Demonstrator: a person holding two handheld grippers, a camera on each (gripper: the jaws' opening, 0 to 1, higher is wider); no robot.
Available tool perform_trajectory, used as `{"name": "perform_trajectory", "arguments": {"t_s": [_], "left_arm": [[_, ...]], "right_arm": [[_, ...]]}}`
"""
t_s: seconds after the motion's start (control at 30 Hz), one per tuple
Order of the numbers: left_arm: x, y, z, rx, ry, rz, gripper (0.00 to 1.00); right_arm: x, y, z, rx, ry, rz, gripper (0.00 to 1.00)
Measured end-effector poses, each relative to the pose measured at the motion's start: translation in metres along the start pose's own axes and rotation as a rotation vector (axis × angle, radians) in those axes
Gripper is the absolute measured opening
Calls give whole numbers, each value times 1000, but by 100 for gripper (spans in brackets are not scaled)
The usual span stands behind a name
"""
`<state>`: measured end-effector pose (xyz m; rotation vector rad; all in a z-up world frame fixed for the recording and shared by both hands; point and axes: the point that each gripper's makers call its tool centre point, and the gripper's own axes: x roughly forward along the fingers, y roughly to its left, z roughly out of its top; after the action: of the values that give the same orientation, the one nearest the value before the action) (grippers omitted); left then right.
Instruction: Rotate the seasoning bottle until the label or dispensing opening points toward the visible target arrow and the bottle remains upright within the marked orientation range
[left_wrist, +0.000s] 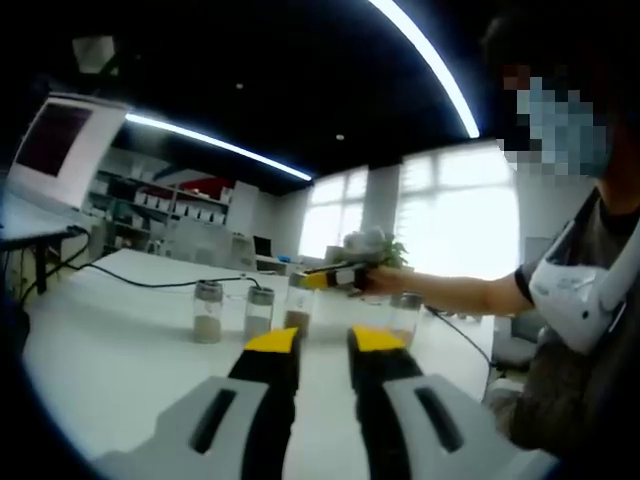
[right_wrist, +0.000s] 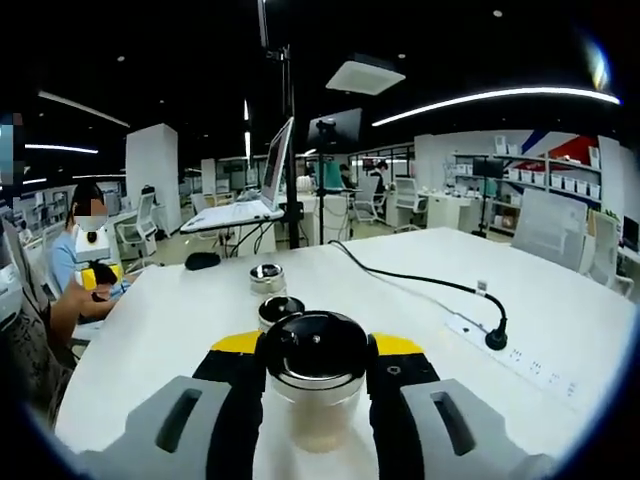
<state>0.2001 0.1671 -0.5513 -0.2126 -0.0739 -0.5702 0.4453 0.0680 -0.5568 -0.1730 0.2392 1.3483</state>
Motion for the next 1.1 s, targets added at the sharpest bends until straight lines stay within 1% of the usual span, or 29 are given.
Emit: {"name": "perform_trajectory", "arguments": {"t_s": [0.13,0.37,0.5,0.6,0.73,0.83,0.97,1.1], "left_arm": [[1,1,-1,-8,1,0,20],[1,4,0,-9,1,8,20],[5,5,2,-4,6,6,20],[8,4,3,2,13,3,20],[9,0,7,8,9,-10,20],[8,0,10,28,17,-7,20],[7,-4,14,25,-1,-11,20],[7,-8,14,37,2,-14,20]], "right_arm": [[1,0,2,-2,-12,-4,39],[-3,1,3,-4,-9,-23,38],[-8,3,5,-42,12,-43,38],[-13,3,11,-44,3,-48,38],[-23,9,29,7,-43,-47,38],[-29,16,40,-3,-68,-53,38],[-31,22,45,-7,-44,-74,38],[-34,31,50,-28,-28,-82,38]]}}
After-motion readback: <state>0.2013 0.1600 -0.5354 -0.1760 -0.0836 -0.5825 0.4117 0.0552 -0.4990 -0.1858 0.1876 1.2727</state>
